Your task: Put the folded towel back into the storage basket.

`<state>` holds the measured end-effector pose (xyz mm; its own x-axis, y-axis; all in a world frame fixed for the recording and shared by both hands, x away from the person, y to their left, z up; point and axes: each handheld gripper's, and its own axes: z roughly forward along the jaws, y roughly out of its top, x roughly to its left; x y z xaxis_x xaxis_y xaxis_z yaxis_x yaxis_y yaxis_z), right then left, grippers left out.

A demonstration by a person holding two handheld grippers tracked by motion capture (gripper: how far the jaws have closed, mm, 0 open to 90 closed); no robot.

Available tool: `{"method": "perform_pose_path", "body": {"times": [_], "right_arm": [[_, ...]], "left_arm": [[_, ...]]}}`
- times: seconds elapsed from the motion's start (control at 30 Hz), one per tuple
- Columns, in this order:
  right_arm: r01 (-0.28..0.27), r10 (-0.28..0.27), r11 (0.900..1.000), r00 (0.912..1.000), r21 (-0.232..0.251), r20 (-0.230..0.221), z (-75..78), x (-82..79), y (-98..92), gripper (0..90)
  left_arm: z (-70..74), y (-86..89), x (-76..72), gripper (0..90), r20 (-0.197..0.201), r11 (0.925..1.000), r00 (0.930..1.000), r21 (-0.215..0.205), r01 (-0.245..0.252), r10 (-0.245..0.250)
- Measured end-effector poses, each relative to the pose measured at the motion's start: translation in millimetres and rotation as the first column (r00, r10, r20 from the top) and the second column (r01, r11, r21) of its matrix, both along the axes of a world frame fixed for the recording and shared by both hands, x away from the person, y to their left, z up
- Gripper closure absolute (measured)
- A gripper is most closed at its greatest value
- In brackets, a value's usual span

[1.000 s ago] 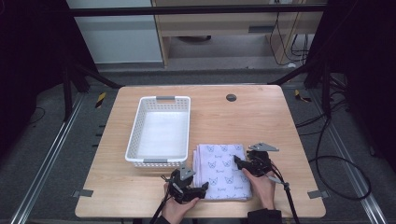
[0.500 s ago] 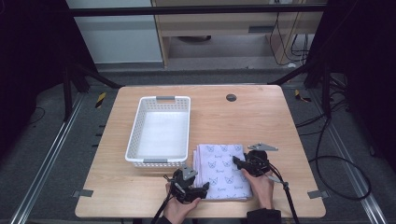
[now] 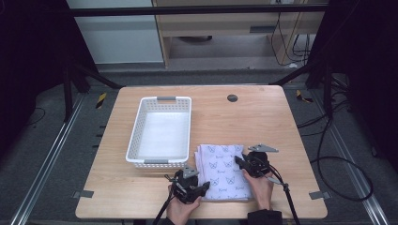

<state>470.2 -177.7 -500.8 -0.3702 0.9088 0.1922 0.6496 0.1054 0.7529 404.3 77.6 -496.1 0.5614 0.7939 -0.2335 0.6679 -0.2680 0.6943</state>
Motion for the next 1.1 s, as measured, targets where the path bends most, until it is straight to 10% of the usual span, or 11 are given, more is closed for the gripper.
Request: {"method": "perform_pose_path", "body": {"times": [0.47,1.1], "right_arm": [[-0.003,0.003,1.0,0.9991,0.012,0.043,16.1,-8.6,0.2,75.2],[0.005,-0.022,0.996,0.9812,0.087,0.192,70.0,-31.8,-5.9,75.2]], "left_arm": [[9.4,1.0,-5.8,72.8,0.067,0.9999,0.9977,0.01,0.013,-0.013],[66.1,-0.5,-12.7,73.0,0.199,0.9954,0.9764,0.062,0.073,-0.084]]}}
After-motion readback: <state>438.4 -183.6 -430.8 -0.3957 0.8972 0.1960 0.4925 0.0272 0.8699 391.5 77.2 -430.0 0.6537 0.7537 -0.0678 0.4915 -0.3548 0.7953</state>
